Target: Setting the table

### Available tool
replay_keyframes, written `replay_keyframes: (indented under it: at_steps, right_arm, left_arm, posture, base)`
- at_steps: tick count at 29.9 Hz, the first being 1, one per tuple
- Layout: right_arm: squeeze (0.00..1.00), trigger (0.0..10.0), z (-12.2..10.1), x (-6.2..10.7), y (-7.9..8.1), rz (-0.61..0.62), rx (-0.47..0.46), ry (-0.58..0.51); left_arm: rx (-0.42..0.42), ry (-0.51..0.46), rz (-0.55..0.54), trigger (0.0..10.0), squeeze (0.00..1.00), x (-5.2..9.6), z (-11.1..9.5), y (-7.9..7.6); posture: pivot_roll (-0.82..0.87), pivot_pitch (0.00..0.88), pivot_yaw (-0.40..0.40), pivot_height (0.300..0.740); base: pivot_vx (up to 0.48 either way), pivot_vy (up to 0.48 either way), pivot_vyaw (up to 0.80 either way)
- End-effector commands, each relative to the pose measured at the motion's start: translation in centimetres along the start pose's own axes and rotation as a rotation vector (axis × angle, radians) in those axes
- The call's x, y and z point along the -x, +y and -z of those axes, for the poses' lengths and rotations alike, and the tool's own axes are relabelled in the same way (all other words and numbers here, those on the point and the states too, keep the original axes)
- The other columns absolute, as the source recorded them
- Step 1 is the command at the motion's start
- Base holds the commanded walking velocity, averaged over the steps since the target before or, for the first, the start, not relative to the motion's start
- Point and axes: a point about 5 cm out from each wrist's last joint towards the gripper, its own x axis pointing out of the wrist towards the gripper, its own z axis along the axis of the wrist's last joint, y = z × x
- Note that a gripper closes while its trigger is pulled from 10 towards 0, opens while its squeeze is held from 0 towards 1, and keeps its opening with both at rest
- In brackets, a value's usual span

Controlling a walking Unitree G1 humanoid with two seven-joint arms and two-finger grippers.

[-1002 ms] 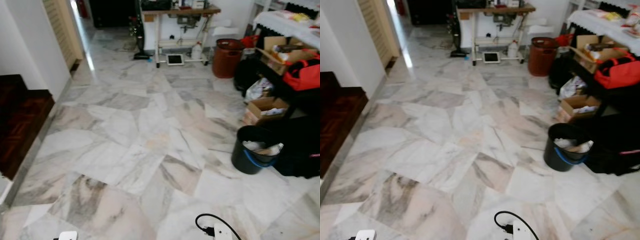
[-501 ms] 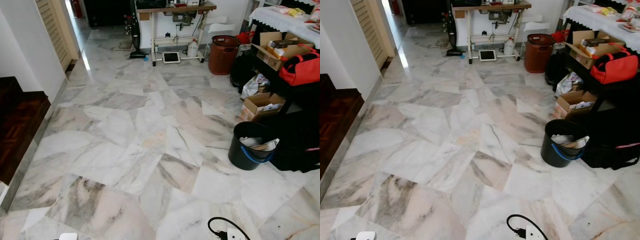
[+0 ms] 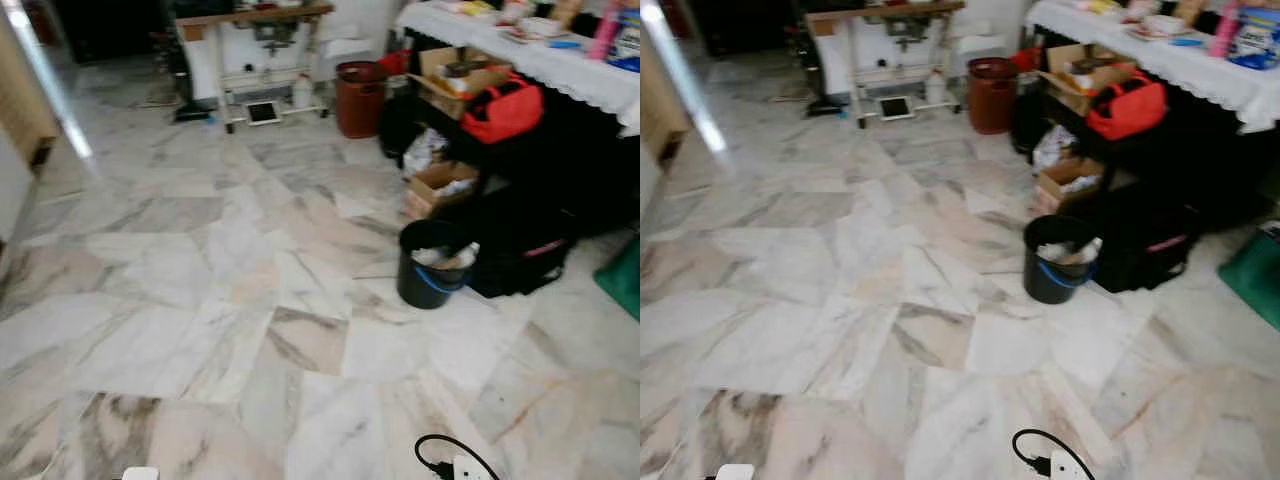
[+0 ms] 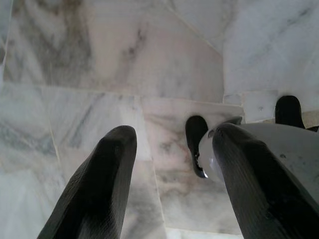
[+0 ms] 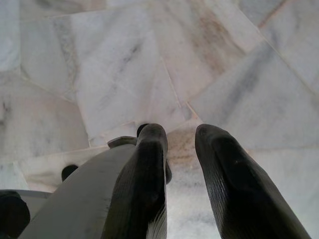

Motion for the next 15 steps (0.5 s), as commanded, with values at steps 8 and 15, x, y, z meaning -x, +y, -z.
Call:
replay_keyframes:
  at_steps: [8, 15]
  right_arm:
    - [0.00, 10.0, -0.15, -0.05, 0.53, -0.006, -0.034, -0.015]
    - [0.00, 10.0, -0.26, -0.08, 0.66, -0.025, -0.021, -0.017]
  left_arm:
    - [0.019, -0.002, -0.021, 10.0, 0.00, 0.16, 0.05, 0.73]
    - [0.011, 0.001, -0.030, 10.0, 0.00, 0.17, 0.12, 0.72]
  posture:
    - [0.05, 0.000, 0.030, 0.740]
    - [0.06, 0.000, 0.021, 0.740]
  base:
    - [0.000, 0.000, -0.09]
    - [0.000, 0.000, 0.00]
